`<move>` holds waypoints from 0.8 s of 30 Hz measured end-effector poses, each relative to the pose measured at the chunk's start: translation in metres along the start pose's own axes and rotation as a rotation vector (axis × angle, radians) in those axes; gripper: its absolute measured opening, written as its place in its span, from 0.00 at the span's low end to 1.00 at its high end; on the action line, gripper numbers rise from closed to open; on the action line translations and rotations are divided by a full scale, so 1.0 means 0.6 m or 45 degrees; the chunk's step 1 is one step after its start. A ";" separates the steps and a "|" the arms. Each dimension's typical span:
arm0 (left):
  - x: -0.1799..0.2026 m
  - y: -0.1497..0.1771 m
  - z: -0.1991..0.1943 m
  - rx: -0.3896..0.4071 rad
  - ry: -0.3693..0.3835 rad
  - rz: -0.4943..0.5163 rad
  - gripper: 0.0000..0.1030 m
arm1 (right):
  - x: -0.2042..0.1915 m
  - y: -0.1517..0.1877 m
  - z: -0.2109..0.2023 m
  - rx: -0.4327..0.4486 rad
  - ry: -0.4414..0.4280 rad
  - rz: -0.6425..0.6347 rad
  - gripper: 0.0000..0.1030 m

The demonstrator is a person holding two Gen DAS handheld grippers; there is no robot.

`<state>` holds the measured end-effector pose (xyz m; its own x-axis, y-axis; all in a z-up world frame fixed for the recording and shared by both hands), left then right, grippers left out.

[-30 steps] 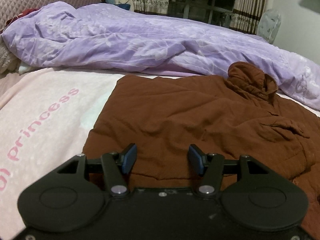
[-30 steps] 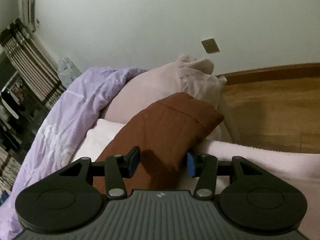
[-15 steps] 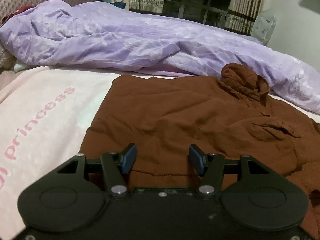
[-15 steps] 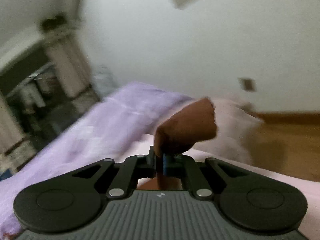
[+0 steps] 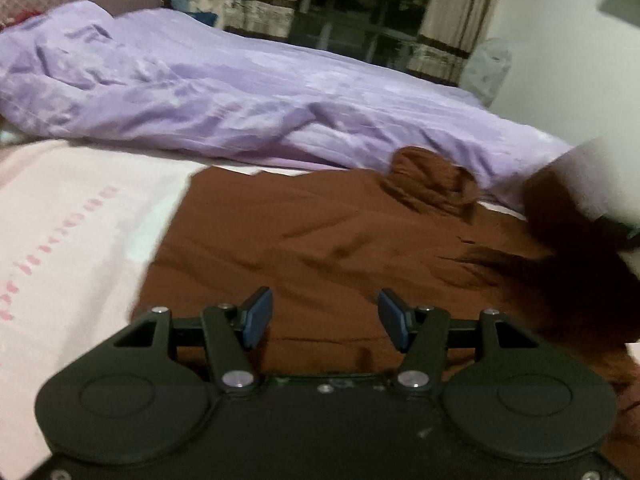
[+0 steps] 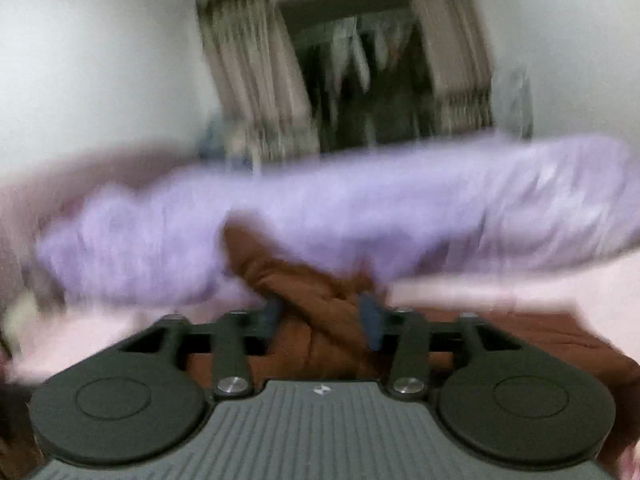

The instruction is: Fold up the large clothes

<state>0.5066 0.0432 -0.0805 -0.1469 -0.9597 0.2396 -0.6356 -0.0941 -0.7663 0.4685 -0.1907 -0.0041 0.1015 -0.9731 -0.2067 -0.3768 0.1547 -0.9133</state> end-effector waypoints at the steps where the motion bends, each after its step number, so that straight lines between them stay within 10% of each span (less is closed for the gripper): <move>1: 0.006 0.001 0.000 -0.009 0.037 -0.011 0.58 | -0.005 0.019 0.011 -0.054 -0.003 0.010 0.52; 11: 0.128 0.017 0.078 -0.179 0.414 -0.230 0.57 | 0.188 0.046 -0.066 -0.073 0.104 0.385 0.53; 15: 0.176 0.021 0.129 -0.248 0.411 -0.286 0.50 | 0.267 0.084 -0.090 -0.090 0.189 0.512 0.53; 18: 0.200 0.013 0.145 -0.243 0.424 -0.272 0.10 | 0.297 0.108 -0.095 -0.111 0.231 0.560 0.53; 24: 0.193 -0.031 0.082 -0.043 0.395 -0.154 0.10 | 0.308 0.101 -0.098 -0.066 0.202 0.581 0.54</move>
<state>0.5386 -0.0793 -0.0680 -0.2894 -0.8150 0.5021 -0.6864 -0.1889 -0.7023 0.4105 -0.3711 -0.0773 -0.2251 -0.8226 -0.5222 -0.3962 0.5669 -0.7222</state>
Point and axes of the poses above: each gripper's, at about its wrist camera, not at the fingertips, and z roughly the way its jaws point, x to its right, y to its underside, the point moved 9 cm from there along z, roughly the way its jaws point, and after that the axes turned 2 degrees about -x, right-handed, at the moved point
